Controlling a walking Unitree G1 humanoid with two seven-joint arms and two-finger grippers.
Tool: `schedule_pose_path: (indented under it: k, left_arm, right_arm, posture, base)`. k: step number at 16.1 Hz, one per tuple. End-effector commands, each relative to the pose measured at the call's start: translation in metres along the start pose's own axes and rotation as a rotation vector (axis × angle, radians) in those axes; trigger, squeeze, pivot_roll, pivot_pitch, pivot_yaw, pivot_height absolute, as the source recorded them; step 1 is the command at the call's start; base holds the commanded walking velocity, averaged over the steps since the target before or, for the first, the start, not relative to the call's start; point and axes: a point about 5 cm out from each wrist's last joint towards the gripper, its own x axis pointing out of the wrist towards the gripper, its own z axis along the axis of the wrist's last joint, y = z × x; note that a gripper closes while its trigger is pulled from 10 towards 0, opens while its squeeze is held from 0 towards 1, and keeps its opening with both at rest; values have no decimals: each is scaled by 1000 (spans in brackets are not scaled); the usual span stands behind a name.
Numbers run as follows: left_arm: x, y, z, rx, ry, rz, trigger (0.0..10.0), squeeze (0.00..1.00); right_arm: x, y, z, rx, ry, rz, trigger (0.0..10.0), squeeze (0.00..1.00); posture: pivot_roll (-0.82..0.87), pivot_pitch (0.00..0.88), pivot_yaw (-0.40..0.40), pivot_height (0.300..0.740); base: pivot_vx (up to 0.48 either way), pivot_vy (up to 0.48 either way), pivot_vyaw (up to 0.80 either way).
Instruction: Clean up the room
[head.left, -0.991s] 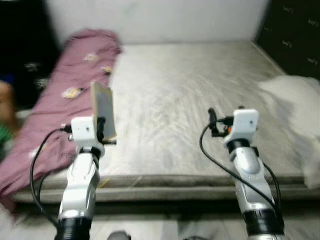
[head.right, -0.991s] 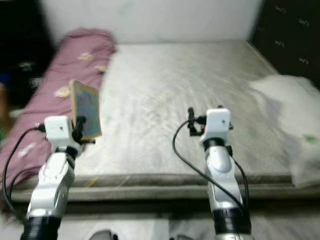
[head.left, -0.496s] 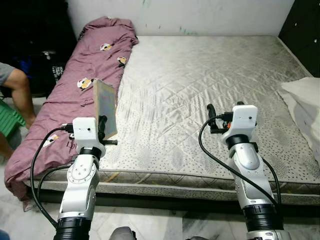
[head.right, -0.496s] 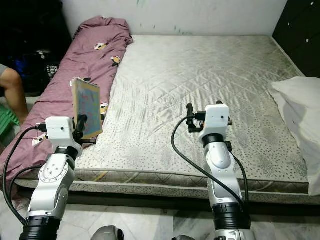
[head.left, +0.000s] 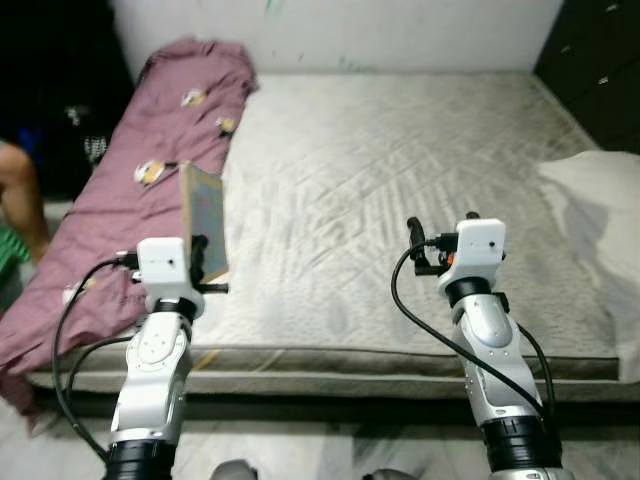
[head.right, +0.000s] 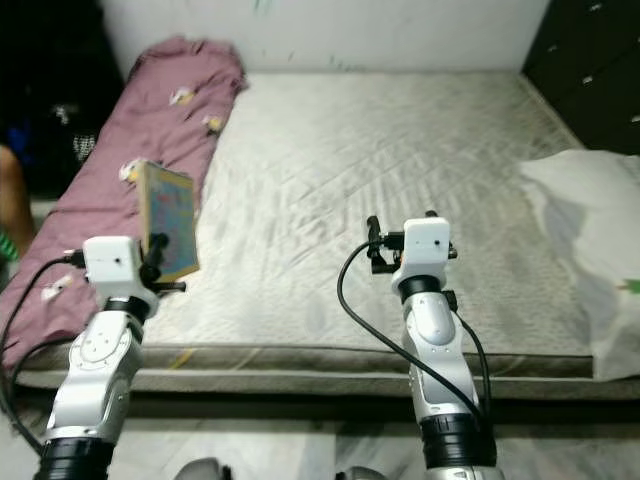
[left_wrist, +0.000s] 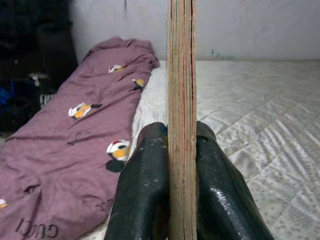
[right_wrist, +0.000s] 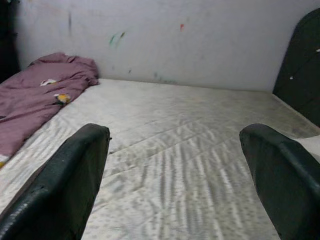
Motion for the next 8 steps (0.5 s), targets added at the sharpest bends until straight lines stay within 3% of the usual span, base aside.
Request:
schedule_pose_path:
  k: [1,7,8]
  left_arm:
    - [1,-6,9,-6,-42,-29,10000,0]
    - [2,-7,9,-11,-41,-33,10000,0]
    - [2,-8,9,-25,-49,-27,10000,0]
  right_arm:
    - [0,-4,1,-8,-4,-11,10000,0]
    - [0,-4,0,-17,-3,-1,10000,0]
    - [0,-4,0,-19,-3,-1,10000,0]
  posture:
    - [-12,0,34,740]
    - [-14,0,33,740]
    - [-16,0,34,740]
  base:
    - [0,-465,0]
    - [0,-458,0]
    - [0,0,0]
